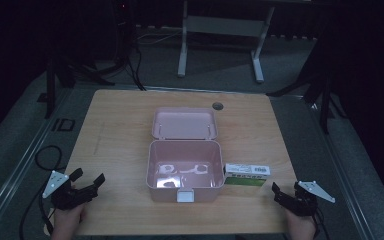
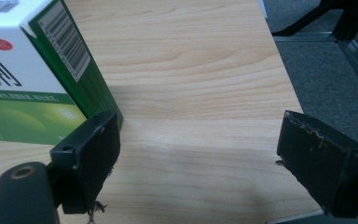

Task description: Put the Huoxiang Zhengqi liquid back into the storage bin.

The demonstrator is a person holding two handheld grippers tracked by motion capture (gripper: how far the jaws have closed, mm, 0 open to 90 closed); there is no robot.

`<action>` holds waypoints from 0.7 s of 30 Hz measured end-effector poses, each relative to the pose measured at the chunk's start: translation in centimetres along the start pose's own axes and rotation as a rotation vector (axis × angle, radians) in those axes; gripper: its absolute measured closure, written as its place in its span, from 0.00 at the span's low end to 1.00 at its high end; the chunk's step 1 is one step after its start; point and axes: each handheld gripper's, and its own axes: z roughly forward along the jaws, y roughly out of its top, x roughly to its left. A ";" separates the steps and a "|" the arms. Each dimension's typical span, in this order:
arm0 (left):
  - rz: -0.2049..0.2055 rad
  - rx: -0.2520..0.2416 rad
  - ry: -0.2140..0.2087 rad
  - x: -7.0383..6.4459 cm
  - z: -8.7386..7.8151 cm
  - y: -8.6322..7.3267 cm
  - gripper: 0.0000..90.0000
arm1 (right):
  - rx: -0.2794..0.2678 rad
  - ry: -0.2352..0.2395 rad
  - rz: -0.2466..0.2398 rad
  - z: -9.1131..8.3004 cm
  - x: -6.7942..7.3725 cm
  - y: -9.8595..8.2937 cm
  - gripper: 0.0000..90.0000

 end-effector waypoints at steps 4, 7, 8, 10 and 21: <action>-0.001 -0.005 -0.001 0.0 -0.1 0.0 0.07 | 0.001 0.004 0.007 -0.2 0.0 0.2 0.14; -0.018 -0.012 -0.008 0.2 -0.1 0.1 0.07 | 0.005 0.005 0.004 -0.3 0.0 0.3 0.14; -0.018 -0.012 -0.008 0.2 -0.1 0.1 0.07 | 0.005 0.005 0.004 -0.3 0.0 0.3 0.14; -0.036 -0.029 -0.029 0.4 -0.2 0.2 0.07 | 0.067 0.031 -0.023 -0.3 0.2 1.3 0.15; -0.025 -0.030 -0.033 0.3 -0.2 0.2 0.07 | 0.338 0.124 -0.319 0.0 -0.5 4.0 0.11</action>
